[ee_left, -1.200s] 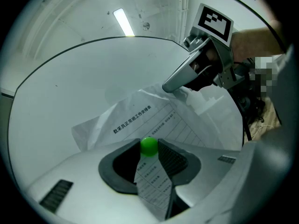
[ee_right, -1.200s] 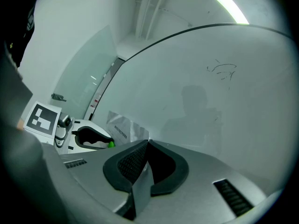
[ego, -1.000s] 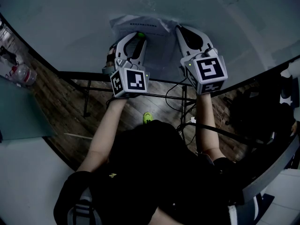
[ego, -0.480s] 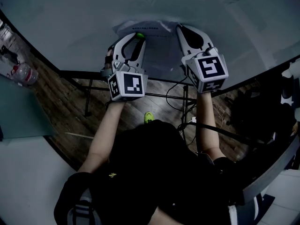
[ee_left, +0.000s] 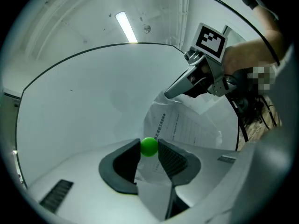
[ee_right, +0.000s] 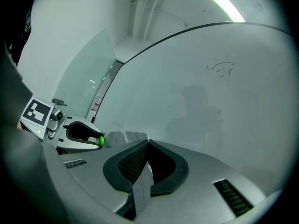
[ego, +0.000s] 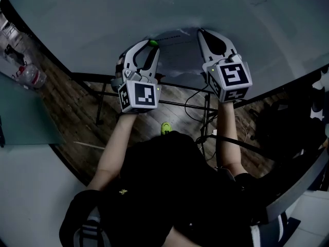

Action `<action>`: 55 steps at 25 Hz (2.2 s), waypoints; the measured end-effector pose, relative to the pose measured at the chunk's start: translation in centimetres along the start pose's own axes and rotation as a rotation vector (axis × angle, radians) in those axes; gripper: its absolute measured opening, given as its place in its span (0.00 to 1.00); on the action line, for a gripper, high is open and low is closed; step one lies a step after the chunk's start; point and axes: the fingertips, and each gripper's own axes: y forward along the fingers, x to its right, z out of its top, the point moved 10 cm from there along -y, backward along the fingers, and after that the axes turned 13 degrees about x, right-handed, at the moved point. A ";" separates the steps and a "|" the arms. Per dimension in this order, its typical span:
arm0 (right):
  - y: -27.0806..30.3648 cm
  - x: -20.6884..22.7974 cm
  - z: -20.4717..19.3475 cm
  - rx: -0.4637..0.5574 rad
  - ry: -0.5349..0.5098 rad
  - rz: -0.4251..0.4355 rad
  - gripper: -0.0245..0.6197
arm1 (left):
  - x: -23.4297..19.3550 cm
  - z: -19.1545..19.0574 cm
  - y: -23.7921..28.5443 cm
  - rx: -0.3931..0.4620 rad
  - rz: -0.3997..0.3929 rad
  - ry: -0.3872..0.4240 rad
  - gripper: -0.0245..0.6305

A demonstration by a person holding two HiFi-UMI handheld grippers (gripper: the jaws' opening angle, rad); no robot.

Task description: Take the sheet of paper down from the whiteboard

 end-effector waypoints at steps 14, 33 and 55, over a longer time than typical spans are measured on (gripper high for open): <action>-2.9 -3.2 1.5 0.014 0.020 -0.001 0.03 | 1.0 1.0 -2.9 0.009 -0.068 0.000 0.23; -8.5 -6.7 1.1 -0.062 0.121 -0.008 0.04 | 4.1 2.3 -6.7 -0.021 -0.133 -0.037 0.23; -18.0 -6.5 0.2 -0.033 0.226 0.093 0.04 | 12.1 7.4 -9.9 -0.080 -0.107 -0.003 0.23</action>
